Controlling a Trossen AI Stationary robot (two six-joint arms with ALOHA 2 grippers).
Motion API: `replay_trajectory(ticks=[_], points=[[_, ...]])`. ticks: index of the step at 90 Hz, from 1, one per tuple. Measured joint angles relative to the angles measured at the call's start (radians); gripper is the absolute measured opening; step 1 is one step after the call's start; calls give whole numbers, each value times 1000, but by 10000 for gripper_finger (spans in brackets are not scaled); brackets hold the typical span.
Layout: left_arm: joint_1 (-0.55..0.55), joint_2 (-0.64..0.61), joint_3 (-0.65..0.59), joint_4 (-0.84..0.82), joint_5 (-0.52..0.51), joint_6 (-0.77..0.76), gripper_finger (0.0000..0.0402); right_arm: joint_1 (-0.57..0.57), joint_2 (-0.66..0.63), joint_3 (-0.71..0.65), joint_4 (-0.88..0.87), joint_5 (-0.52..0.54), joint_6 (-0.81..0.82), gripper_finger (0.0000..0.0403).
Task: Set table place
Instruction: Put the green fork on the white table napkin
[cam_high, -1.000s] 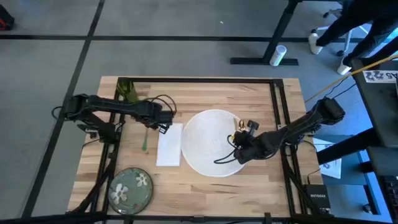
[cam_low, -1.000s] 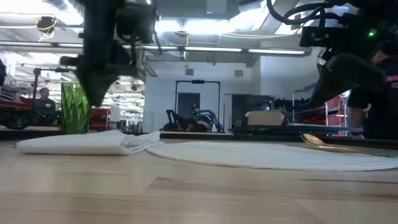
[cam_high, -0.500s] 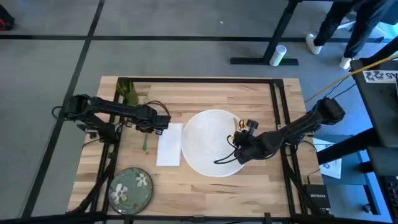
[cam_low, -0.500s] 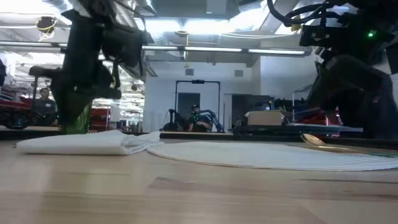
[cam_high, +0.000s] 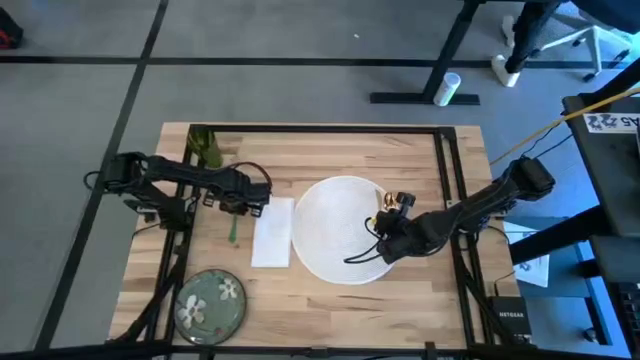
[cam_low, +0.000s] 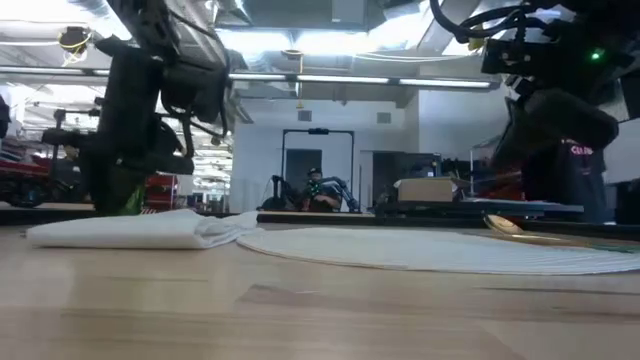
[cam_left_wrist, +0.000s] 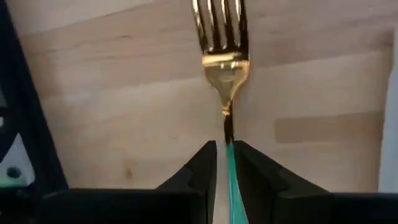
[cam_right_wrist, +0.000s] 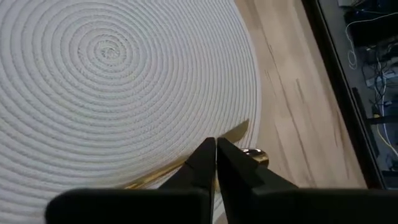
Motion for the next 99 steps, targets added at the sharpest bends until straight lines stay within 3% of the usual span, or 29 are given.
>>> replay_trajectory(ticks=[27, 49, 70, 84, 99], points=[[43, -3, -51, 93, 16, 73, 40, 0, 0, 0, 0, 0, 0, 1], [30, 3, -3, -75, 6, 171, 5, 0, 0, -1, -2, 9, 0, 1], [29, 1, 113, -140, 124, 196, 1, 0, 0, -1, -7, 26, -10, 1], [-7, 1, 213, -125, 160, 149, 0, 0, 0, -1, -8, 23, -63, 1], [-70, 0, 276, -19, 156, -20, 0, 0, 0, -1, -38, 17, -88, 1]])
